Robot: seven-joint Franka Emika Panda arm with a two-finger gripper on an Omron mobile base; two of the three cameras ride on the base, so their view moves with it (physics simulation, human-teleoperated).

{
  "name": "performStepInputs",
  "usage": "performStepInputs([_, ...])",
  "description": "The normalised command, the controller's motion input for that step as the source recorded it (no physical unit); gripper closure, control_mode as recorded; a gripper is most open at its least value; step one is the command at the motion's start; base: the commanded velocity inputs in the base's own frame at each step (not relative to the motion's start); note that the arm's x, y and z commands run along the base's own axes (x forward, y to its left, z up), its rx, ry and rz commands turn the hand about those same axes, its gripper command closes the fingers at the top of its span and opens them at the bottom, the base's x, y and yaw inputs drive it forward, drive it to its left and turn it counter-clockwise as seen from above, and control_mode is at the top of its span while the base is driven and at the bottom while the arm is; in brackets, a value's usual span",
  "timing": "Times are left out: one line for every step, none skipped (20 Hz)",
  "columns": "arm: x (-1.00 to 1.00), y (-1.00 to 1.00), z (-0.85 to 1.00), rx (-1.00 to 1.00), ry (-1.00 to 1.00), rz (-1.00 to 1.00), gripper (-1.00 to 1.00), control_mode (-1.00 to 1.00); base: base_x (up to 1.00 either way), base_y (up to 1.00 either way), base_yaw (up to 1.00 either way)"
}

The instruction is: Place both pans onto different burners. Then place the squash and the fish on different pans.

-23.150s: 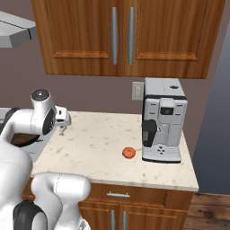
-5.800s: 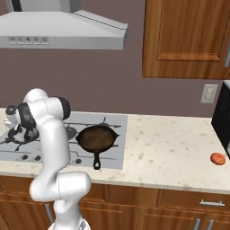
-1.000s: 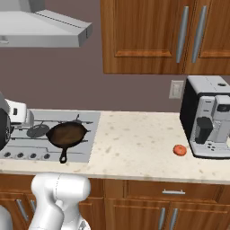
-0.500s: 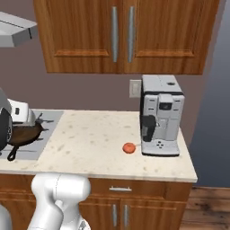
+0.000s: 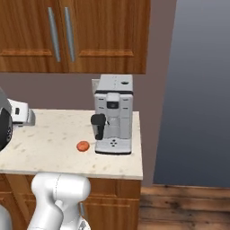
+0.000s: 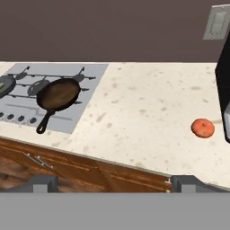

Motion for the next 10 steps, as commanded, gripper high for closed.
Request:
performStepInputs([0.0,0.0,0.0,0.0,0.0,0.0,-1.0,1.0,0.0,-0.56,0.0])
performStepInputs([0.0,0.0,0.0,0.0,0.0,0.0,-1.0,1.0,0.0,-0.5,0.0])
performStepInputs([0.0,0.0,0.0,0.0,0.0,0.0,-1.0,1.0,0.01,-0.4,0.0])
performStepInputs([0.0,0.0,0.0,0.0,0.0,0.0,-1.0,1.0,0.0,-0.19,0.0])
performStepInputs([0.0,0.0,0.0,0.0,0.0,0.0,-1.0,1.0,0.0,0.0,0.0])
performStepInputs([0.0,0.0,0.0,0.0,0.0,0.0,-1.0,1.0,0.0,0.0,0.0])
performStepInputs([0.0,0.0,0.0,0.0,0.0,0.0,-1.0,1.0,0.0,0.1,0.0])
performStepInputs([0.0,0.0,0.0,0.0,0.0,0.0,-1.0,1.0,-0.02,0.01,0.0])
performStepInputs([0.0,0.0,0.0,0.0,0.0,0.0,-1.0,1.0,-0.17,0.04,0.0])
performStepInputs([0.0,0.0,0.0,0.0,0.0,0.0,-1.0,1.0,-0.21,0.07,0.0])
